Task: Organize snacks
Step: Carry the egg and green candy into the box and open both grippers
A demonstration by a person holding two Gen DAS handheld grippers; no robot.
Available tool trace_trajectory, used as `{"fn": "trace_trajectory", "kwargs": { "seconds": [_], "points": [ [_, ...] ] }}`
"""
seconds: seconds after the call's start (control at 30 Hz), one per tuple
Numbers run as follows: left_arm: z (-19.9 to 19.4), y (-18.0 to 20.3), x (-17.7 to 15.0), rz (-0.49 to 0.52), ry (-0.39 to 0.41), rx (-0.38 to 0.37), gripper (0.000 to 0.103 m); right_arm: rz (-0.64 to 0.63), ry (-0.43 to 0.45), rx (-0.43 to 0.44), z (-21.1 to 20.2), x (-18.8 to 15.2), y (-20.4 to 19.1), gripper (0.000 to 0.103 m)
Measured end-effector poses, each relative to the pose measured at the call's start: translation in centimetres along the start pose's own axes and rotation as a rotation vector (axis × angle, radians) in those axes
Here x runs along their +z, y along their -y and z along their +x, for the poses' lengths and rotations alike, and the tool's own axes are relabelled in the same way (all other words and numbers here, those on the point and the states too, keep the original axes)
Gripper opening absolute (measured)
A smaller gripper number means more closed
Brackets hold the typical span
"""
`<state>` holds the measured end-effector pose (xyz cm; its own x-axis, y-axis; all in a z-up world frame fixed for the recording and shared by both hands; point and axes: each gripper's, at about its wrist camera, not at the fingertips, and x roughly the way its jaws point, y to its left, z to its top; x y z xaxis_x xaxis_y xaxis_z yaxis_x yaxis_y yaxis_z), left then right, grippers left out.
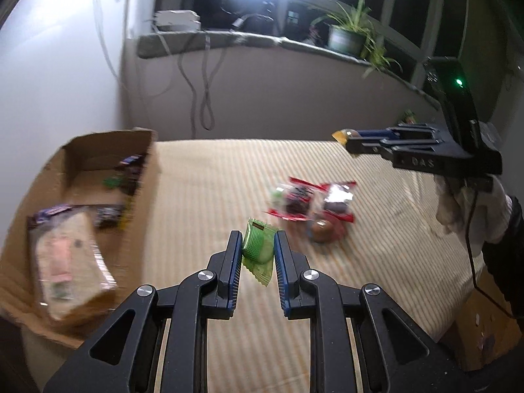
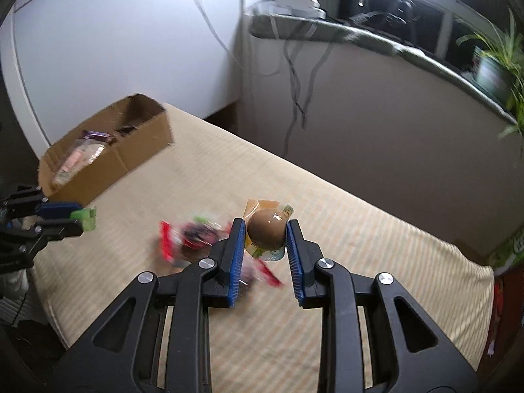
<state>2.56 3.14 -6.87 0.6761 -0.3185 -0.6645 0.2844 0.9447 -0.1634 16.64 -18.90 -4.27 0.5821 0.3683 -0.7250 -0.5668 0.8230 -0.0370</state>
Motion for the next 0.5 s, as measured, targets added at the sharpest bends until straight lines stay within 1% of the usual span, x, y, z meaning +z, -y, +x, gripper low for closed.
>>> {"fn": "trace_trajectory", "kwargs": {
  "seconds": [0.27, 0.5],
  "points": [
    [-2.0, -4.4, 0.8, -0.049, 0.053, 0.085, 0.018, -0.073, 0.033, 0.08, 0.9, 3.3, -5.2, 0.026],
    [-3.1, -8.1, 1.7, -0.086, 0.084, 0.153, 0.018, -0.132, 0.045, 0.153, 1.9, 5.3, -9.5, 0.026]
  ]
}}
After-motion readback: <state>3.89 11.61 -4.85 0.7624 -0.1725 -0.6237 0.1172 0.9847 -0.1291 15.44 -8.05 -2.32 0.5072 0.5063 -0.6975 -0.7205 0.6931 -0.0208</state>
